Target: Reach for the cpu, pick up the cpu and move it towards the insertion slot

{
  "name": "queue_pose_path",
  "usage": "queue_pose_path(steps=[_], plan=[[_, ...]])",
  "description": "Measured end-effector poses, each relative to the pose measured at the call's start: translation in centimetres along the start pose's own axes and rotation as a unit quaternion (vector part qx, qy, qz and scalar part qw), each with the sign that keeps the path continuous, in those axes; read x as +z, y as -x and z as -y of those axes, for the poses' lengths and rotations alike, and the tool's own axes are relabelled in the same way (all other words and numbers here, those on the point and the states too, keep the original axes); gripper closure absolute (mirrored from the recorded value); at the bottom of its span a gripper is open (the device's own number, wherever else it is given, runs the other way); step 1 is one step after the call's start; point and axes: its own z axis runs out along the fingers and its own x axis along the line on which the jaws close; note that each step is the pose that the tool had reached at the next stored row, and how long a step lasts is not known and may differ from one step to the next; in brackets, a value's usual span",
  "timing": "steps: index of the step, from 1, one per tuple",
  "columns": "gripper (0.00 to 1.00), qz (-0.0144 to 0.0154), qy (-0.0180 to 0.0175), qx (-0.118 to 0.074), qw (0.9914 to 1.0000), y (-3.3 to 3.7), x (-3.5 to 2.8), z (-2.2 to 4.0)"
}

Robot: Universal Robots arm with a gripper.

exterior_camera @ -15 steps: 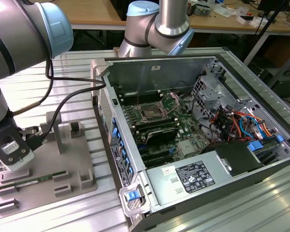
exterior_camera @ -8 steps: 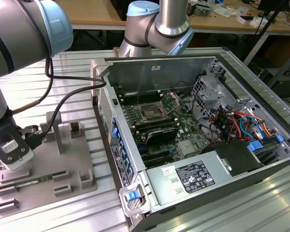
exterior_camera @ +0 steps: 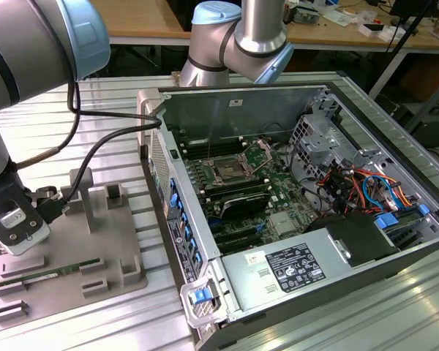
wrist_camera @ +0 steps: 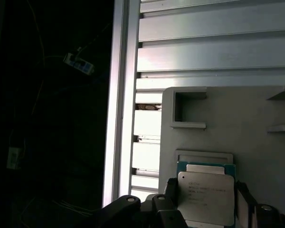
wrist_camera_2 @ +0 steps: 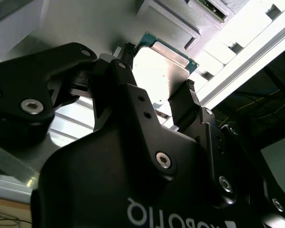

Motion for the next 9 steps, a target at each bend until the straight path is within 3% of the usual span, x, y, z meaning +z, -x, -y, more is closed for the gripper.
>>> queue_pose_path(steps=[9], plan=[[0.45, 0.0001, 0.0009, 0.000, 1.00000, -0.03, -0.53, -0.05]])
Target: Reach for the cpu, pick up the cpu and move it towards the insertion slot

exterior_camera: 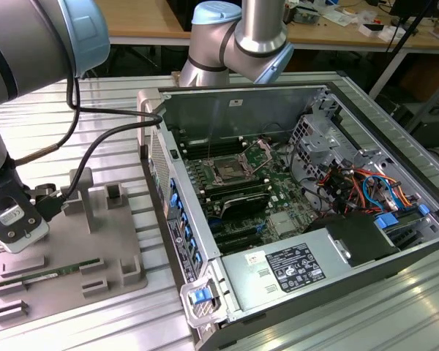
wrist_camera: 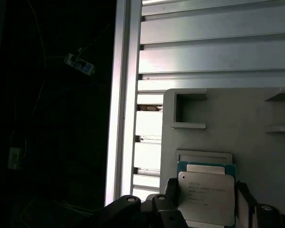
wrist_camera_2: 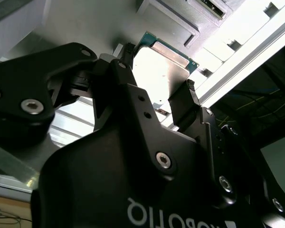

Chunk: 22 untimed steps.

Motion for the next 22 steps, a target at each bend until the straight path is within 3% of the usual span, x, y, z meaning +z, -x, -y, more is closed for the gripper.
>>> queue_pose_path(steps=[13, 22], plan=[[0.45, -0.0001, 0.0001, 0.000, 1.00000, -0.01, -0.20, -0.02], [0.45, -0.0001, 0.0002, 0.000, 1.00000, -0.03, -0.67, -0.06]])
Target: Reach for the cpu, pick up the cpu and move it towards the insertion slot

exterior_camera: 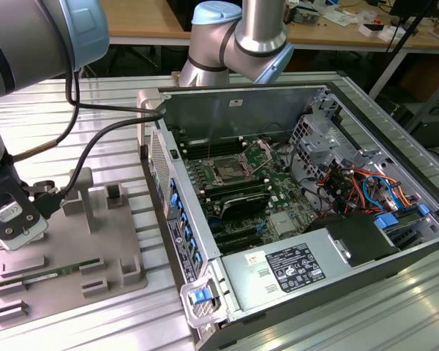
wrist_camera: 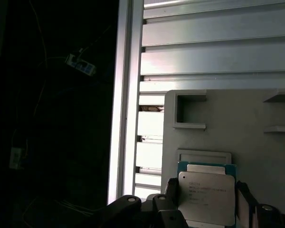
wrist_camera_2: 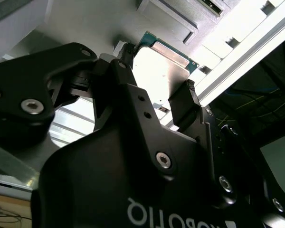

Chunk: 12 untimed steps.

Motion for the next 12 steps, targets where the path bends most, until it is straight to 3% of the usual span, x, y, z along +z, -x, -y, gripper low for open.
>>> queue_pose_path(steps=[12], plan=[[0.45, 0.0000, 0.0002, 0.000, 1.00000, -0.03, -0.64, -0.06]])
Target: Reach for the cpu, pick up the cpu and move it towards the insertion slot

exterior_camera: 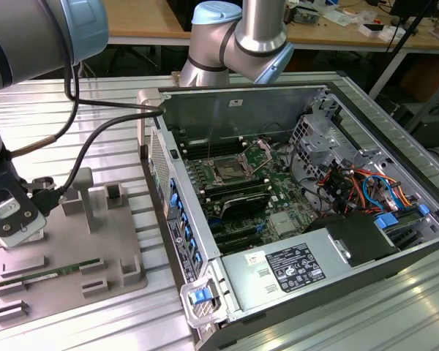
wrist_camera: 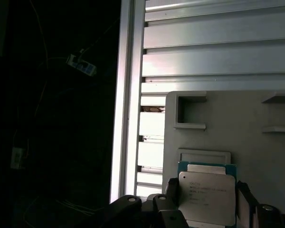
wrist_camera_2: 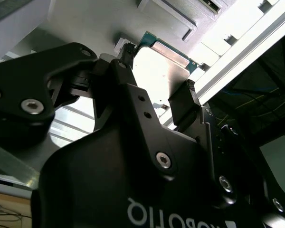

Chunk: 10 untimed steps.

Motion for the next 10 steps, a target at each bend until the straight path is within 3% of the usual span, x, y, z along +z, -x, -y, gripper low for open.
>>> queue_pose_path(steps=[10], plan=[[0.45, 0.0000, 0.0002, 0.000, 1.00000, -0.02, -0.37, -0.03]])
